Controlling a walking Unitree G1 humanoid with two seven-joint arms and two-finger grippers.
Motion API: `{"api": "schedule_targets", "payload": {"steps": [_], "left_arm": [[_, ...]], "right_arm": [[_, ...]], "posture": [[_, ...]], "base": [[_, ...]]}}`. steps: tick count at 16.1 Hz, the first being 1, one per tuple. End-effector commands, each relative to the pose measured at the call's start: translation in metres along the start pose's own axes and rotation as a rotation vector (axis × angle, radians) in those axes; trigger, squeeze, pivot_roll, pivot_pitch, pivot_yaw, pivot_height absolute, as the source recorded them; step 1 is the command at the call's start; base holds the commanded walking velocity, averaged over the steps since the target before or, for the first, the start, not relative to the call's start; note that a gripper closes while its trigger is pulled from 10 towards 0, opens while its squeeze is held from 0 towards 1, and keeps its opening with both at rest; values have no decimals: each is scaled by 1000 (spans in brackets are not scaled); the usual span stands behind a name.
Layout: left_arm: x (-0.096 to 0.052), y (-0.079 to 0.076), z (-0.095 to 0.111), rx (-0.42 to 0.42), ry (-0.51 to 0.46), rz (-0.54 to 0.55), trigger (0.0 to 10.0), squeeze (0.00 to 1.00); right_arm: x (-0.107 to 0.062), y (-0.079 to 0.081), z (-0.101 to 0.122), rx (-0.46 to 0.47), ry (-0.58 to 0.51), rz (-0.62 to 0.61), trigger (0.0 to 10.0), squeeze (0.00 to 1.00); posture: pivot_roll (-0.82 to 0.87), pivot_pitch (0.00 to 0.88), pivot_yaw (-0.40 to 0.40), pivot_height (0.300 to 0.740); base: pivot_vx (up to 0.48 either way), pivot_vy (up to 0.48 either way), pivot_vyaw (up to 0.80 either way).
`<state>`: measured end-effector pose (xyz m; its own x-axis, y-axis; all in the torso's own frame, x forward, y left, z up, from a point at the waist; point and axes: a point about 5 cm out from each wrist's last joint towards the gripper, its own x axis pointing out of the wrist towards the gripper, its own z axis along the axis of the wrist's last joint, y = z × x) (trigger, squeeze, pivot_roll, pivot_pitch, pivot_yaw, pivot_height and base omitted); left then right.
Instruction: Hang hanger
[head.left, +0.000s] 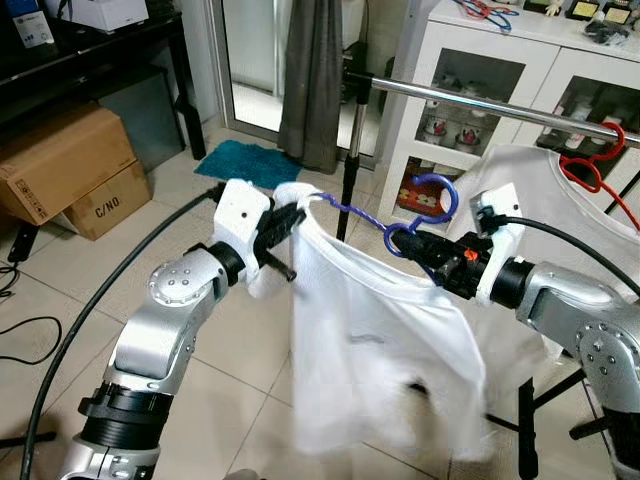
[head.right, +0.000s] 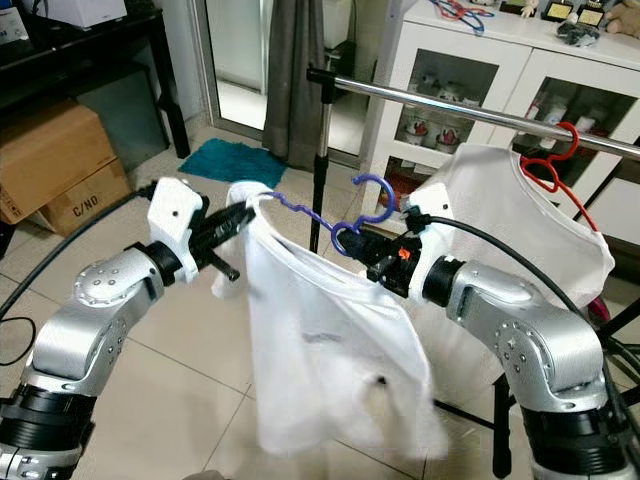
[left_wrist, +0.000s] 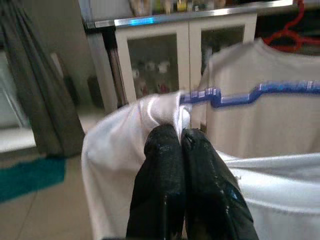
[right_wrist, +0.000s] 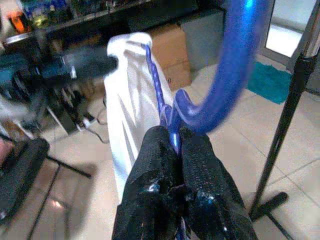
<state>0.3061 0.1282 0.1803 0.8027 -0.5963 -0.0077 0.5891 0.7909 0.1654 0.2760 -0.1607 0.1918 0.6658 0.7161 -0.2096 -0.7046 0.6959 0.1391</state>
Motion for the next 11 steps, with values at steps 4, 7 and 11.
{"api": "schedule_targets", "payload": {"steps": [4,7,11], "left_arm": [[-6,17,38,-15,-227,109,0,0],[-15,42,42,50,-183,211,0,0],[-25,51,18,137,-10,197,0,0]], "right_arm": [[-3,-2,-11,-134,153,4,0,0],[-8,-3,-17,-124,183,18,0,0],[-12,-6,-10,-65,102,13,0,0]], "posture": [[-10,0,-55,740],[-9,0,-56,740],[-13,0,-48,740]], "base": [[0,0,0],[0,0,0],[0,0,0]]}}
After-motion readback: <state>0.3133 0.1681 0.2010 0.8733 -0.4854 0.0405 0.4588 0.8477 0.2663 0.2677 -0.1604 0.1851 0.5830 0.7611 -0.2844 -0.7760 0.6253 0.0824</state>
